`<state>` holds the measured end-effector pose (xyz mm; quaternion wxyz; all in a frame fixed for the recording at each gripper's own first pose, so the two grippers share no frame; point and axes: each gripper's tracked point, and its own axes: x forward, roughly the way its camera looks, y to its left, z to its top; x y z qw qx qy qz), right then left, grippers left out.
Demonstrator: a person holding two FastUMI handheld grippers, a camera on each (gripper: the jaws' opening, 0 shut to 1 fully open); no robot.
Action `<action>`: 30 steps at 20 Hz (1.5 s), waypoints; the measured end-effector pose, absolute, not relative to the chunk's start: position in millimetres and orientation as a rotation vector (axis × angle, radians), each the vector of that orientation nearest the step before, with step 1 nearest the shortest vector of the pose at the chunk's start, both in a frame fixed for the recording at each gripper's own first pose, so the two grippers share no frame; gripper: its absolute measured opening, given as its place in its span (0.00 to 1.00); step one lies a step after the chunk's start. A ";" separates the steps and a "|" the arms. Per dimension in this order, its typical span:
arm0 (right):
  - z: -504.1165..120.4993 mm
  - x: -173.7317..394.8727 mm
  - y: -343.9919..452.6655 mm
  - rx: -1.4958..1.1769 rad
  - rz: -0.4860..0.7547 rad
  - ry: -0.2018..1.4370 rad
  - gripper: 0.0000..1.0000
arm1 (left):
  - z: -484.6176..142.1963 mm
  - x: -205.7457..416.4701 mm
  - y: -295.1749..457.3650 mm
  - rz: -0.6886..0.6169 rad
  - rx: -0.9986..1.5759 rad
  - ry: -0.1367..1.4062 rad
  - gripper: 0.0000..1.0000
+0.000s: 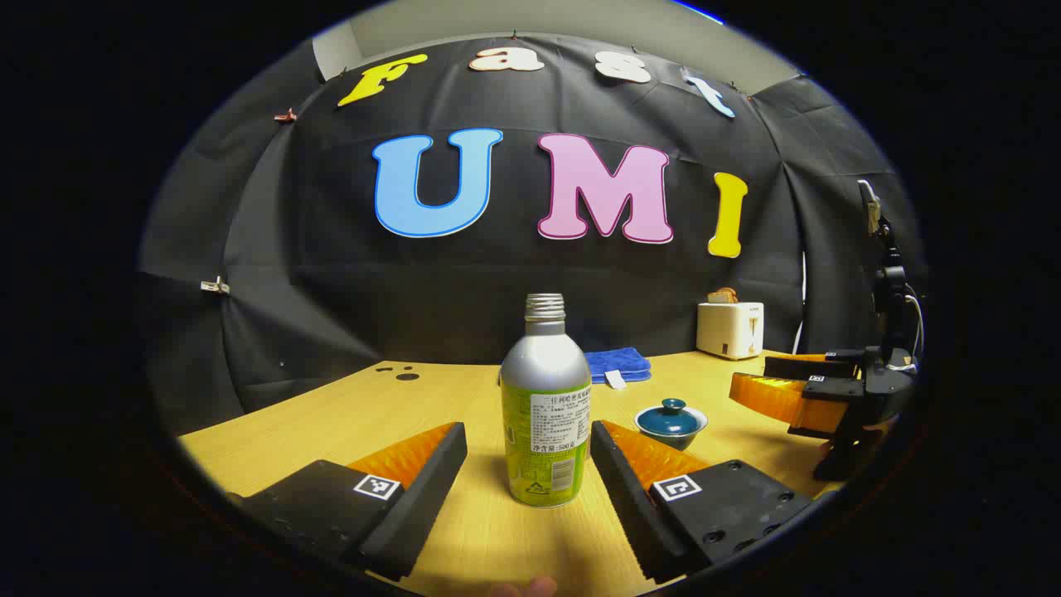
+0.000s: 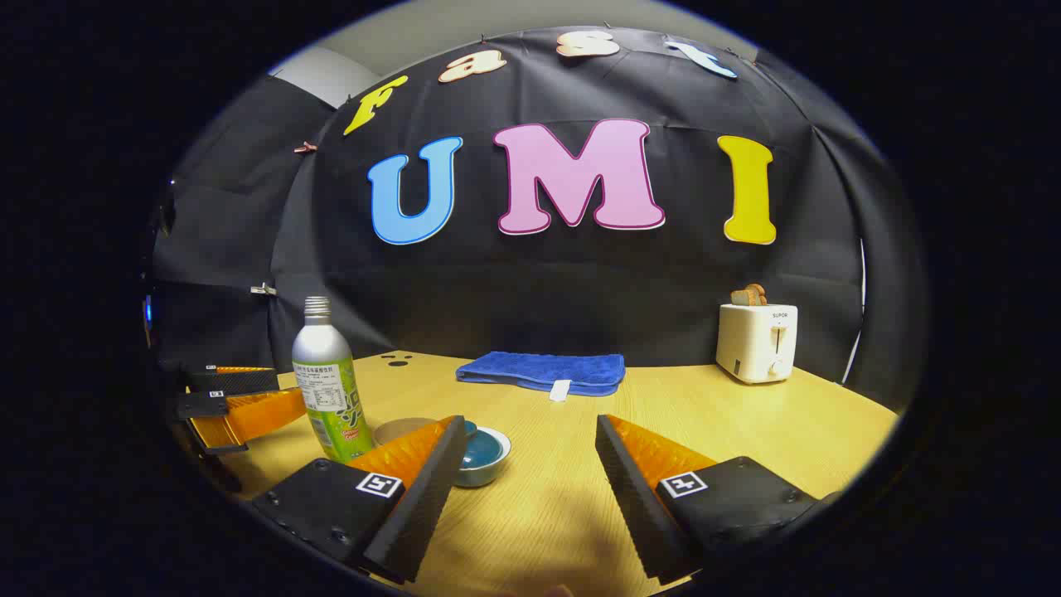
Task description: Open the teacup lid with one hand, grasp the water bottle and pour water into the teacup with the other hand; after pouring, place the water bottle on the coaster and then close the teacup lid.
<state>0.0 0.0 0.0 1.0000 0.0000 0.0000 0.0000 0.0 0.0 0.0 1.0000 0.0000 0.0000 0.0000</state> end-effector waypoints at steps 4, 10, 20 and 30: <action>-0.8 2.9 5.1 0.002 0.025 0.003 0.97 | 0.0 1.8 -0.3 -0.003 -0.001 0.000 0.95; -1.0 8.7 11.4 0.002 0.042 0.006 0.97 | -0.2 8.3 -1.6 -0.005 0.000 0.001 0.95; -21.7 36.8 40.8 -0.002 0.128 0.120 0.94 | 0.6 8.1 -1.2 -0.007 0.000 0.000 0.95; -30.2 60.8 64.4 -0.030 0.171 0.183 0.78 | -0.1 9.0 -1.0 -0.007 0.000 0.000 0.95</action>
